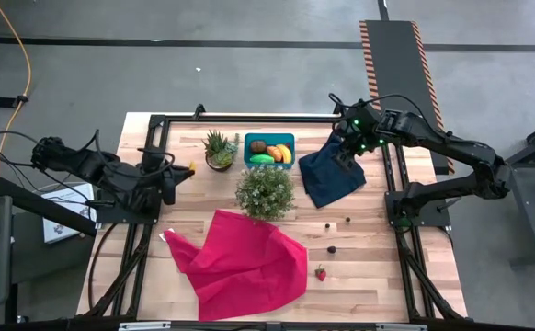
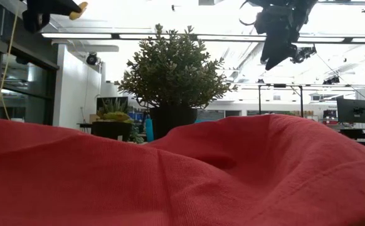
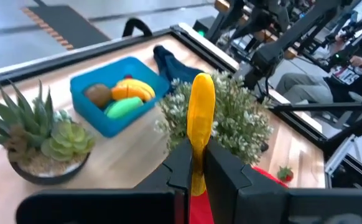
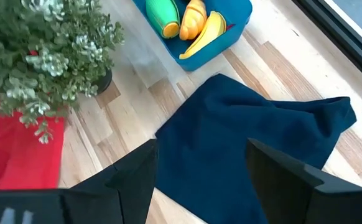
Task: Pick and placing Produce into tupperware
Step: Put the yellow corn into the blue bin
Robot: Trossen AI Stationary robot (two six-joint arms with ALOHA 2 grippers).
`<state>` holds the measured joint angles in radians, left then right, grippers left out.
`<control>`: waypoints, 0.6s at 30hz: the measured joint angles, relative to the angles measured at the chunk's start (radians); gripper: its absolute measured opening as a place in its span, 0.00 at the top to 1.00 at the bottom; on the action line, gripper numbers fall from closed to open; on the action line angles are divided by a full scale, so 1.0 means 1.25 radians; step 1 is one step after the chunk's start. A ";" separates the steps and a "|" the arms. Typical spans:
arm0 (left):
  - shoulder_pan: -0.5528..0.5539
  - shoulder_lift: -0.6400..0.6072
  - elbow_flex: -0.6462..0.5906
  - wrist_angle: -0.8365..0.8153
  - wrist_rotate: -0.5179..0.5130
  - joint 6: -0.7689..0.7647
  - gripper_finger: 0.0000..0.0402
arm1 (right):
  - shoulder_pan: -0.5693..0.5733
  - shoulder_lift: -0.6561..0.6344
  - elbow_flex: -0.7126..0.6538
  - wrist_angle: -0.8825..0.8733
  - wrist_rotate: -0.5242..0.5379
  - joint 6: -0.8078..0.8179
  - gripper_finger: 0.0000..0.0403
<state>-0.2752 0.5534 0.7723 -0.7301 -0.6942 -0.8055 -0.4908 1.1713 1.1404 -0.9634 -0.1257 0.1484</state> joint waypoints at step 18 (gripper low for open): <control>0.000 -0.075 0.000 0.159 -0.090 0.260 0.94 | 0.000 0.000 0.000 0.052 0.000 0.051 0.42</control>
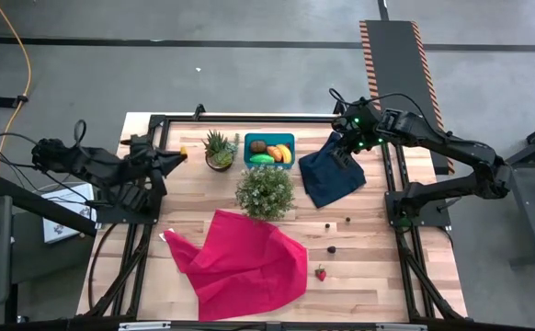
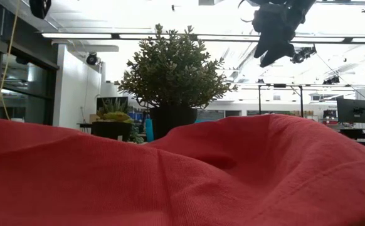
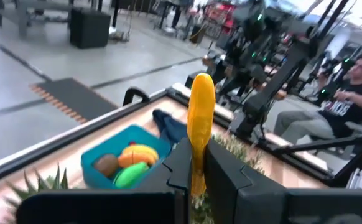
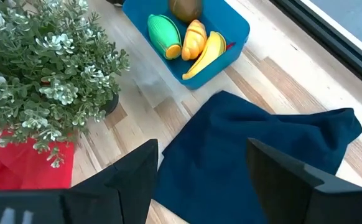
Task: Pick and placing Produce into tupperware
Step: Put the yellow corn into the blue bin
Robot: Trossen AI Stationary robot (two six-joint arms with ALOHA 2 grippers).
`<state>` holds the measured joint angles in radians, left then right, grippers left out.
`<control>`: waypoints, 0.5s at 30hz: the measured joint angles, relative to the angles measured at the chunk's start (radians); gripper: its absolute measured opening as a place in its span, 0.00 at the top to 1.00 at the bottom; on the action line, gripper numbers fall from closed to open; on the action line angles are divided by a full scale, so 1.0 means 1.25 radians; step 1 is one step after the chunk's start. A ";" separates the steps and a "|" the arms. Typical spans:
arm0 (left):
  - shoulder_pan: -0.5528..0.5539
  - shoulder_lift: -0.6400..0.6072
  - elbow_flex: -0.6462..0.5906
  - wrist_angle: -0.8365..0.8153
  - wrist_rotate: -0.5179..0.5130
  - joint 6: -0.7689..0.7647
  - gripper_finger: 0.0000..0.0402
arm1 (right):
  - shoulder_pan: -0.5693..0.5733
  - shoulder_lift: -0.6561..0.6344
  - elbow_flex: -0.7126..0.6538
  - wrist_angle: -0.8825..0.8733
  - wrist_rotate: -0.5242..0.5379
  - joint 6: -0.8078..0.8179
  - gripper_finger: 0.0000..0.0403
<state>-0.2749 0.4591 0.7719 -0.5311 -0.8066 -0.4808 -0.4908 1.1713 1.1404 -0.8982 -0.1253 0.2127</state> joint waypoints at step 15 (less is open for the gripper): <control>0.001 -0.018 0.097 0.010 -0.014 0.198 0.94 | 0.000 0.000 0.000 0.009 0.052 0.015 0.42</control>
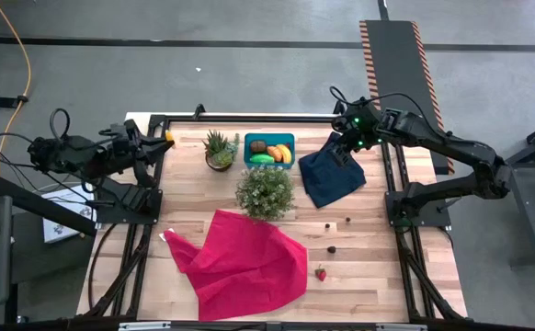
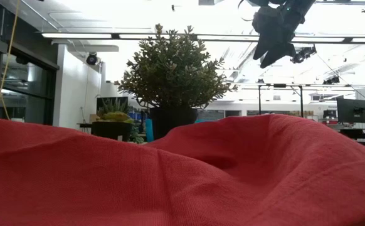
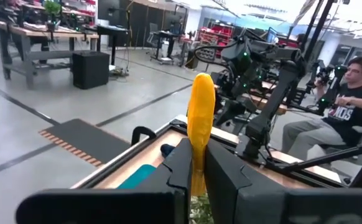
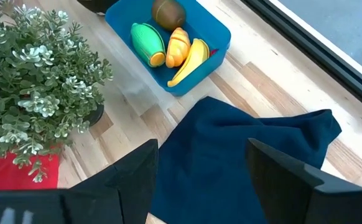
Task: Pick and placing Produce into tupperware
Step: Put the yellow corn into the blue bin
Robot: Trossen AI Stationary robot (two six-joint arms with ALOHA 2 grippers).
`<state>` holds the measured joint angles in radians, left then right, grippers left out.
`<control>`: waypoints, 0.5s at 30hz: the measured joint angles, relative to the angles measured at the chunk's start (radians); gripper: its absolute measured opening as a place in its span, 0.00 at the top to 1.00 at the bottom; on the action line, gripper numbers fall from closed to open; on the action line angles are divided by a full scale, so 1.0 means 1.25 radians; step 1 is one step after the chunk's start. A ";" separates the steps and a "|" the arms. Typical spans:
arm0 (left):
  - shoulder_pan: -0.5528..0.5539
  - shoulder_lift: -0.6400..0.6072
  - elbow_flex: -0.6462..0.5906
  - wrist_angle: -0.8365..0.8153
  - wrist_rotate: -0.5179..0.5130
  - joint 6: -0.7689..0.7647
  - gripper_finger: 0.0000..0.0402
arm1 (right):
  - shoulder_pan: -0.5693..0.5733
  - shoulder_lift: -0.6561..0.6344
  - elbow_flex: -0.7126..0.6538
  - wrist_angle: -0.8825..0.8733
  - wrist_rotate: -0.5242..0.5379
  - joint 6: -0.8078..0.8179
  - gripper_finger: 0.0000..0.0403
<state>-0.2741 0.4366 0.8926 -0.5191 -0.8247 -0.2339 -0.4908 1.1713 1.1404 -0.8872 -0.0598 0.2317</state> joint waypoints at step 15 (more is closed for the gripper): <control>0.000 0.000 0.005 0.026 -0.010 0.056 0.94 | 0.000 0.000 0.000 0.032 0.010 -0.008 0.42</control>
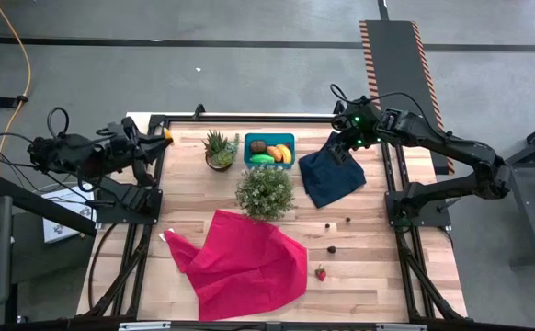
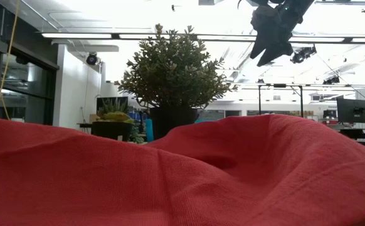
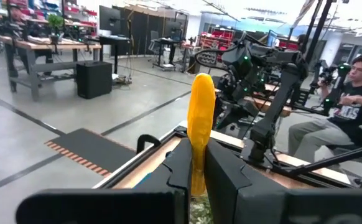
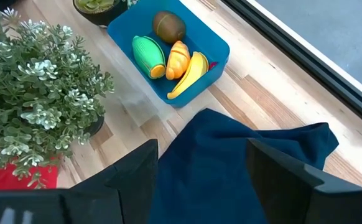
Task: Pick and placing Produce into tupperware
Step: Put the yellow corn into the blue bin
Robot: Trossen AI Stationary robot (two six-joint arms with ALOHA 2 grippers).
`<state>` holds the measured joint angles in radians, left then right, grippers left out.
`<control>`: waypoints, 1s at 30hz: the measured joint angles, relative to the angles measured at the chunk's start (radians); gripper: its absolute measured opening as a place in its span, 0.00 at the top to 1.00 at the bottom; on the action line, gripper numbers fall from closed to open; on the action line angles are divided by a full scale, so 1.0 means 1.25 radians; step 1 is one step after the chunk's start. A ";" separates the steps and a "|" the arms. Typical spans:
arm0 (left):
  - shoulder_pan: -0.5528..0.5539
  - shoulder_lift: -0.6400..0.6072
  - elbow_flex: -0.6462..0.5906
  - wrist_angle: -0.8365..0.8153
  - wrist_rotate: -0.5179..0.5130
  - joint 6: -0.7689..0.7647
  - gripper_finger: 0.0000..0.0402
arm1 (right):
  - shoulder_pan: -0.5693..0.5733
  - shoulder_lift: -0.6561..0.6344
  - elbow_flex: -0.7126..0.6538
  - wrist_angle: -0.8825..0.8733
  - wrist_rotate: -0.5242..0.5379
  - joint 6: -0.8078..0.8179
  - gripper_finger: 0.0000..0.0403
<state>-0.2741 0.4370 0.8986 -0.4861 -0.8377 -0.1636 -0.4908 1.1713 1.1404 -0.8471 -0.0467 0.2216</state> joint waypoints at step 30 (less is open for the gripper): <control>0.000 0.071 0.084 0.073 -0.051 0.137 0.94 | 0.000 0.000 0.000 0.001 0.000 -0.018 0.42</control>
<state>-0.2741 0.5259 1.0042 -0.3942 -0.9012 0.0077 -0.4909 1.1717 1.1404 -0.8455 -0.0463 0.1986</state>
